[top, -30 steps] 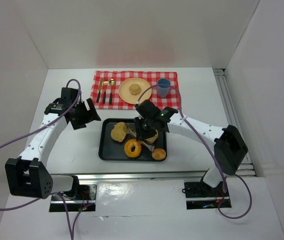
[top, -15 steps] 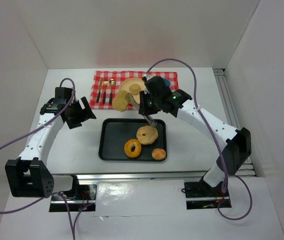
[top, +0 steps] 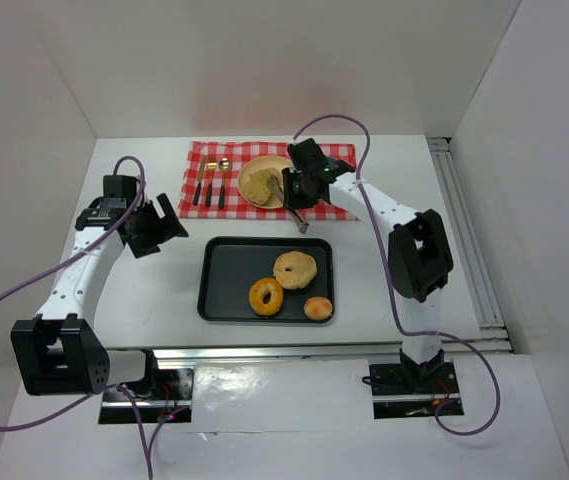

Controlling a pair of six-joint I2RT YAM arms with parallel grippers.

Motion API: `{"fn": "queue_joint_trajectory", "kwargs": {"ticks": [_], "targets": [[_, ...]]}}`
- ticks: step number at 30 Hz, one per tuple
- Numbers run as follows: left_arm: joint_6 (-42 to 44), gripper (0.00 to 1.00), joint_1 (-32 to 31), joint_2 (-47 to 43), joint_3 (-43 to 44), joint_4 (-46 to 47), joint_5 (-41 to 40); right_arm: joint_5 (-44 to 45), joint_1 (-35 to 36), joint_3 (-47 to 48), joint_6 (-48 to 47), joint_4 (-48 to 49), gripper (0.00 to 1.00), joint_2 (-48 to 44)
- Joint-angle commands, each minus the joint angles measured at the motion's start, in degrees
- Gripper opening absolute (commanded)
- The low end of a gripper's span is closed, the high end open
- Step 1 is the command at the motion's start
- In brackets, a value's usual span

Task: Place the bread

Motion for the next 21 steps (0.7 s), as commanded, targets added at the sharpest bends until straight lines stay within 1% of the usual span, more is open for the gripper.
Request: {"fn": "queue_joint_trajectory", "kwargs": {"ticks": [1,3,4,9,14,15,18,20,21], "targets": [[1.5,0.92,1.0,-0.6,-0.1,1.0,1.9,-1.4,-0.3,3.2,-0.2,5.0,0.35,-0.1],[1.5,0.92,1.0,-0.6,-0.1,1.0,1.9,-0.1,0.3,3.2,-0.2,5.6,0.54,-2.2],[1.5,0.92,1.0,-0.6,-0.1,1.0,1.9,-0.1,0.3,3.2,-0.2,4.7,0.57,-2.2],[1.5,0.92,1.0,-0.1,-0.1,1.6,2.6,2.1,0.3,3.7,-0.7,2.9,0.57,-6.6],[1.5,0.92,1.0,1.1,0.9,1.6,3.2,5.7,-0.9,1.8,-0.7,1.9,0.57,-11.3],[1.5,0.92,1.0,1.1,0.9,1.6,3.2,6.4,-0.9,1.3,-0.7,1.9,0.57,-13.6],[1.5,0.92,1.0,1.1,0.9,1.6,3.2,10.3,-3.6,-0.6,-0.7,-0.4,0.57,-18.3],[1.5,0.92,1.0,1.1,1.5,1.6,3.2,15.3,-5.3,-2.5,-0.7,-1.6,0.57,-21.1],[1.5,0.92,1.0,1.1,1.5,1.6,3.2,16.9,-7.8,-3.9,-0.7,-1.6,0.57,-22.5]]}}
